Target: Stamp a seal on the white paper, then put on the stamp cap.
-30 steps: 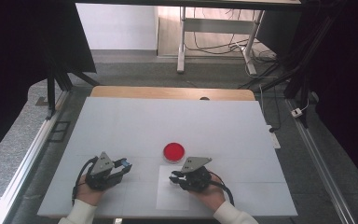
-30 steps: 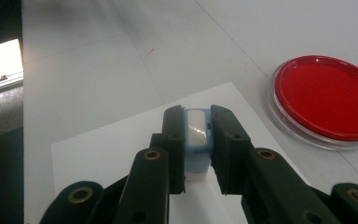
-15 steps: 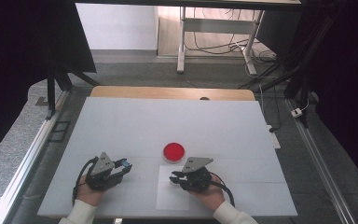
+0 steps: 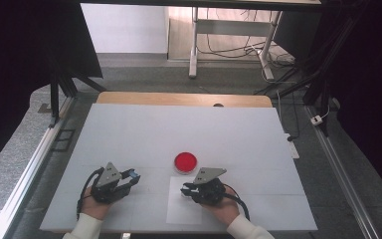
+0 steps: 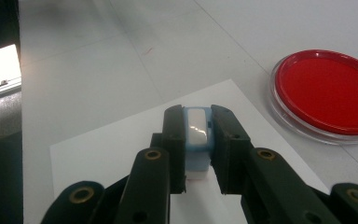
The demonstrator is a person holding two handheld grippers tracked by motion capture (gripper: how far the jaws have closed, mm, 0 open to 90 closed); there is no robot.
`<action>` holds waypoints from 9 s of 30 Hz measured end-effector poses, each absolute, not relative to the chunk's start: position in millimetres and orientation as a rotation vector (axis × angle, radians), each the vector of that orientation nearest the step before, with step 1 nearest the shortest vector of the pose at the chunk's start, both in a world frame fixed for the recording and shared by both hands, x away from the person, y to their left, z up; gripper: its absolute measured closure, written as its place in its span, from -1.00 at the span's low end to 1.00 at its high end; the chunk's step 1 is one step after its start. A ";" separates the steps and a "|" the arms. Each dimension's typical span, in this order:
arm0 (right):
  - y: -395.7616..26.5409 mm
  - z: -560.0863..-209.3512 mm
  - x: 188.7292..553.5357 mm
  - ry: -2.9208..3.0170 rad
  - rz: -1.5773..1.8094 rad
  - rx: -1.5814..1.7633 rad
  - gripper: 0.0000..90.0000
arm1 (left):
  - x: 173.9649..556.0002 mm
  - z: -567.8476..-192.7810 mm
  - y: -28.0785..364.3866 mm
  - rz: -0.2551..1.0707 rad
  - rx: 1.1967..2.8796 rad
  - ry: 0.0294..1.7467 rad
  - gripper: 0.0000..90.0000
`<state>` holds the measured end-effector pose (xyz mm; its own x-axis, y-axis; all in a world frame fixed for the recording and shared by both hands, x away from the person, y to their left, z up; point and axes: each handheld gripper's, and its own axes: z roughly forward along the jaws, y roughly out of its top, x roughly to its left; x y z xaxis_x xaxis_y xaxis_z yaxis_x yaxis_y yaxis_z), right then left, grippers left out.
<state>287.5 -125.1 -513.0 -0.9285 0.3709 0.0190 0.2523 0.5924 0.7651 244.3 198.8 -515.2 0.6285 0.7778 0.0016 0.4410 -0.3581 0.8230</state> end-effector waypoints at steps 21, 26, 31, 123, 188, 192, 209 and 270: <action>-121.1 -511.2 283.4 2.658 1.208 0.450 0.68 | 245.3 -515.5 200.0 0.504 2.003 0.959 0.43; -123.5 -509.0 284.8 2.651 1.245 0.481 0.67 | 245.6 -515.6 200.3 0.503 2.004 0.959 0.43; -124.2 -508.8 284.6 2.644 1.268 0.477 0.67 | 245.6 -515.9 200.0 0.504 2.007 0.958 0.43; -180.3 -455.3 298.2 2.265 1.694 0.757 0.67 | 245.2 -513.5 175.3 0.474 2.029 0.878 0.42; -171.8 -452.0 291.5 2.235 1.741 0.750 0.66 | 267.8 -510.0 78.8 0.417 2.070 0.703 0.42; -170.1 -454.1 291.5 2.248 1.737 0.756 0.66 | 268.4 -511.3 76.9 0.417 2.077 0.695 0.42; -158.9 -459.8 288.8 2.282 1.729 0.764 0.66 | 267.7 -515.4 67.7 0.430 2.085 0.689 0.42; -150.4 -473.3 287.5 2.274 1.743 1.002 0.67 | 261.3 -515.2 59.6 0.527 2.072 0.674 0.43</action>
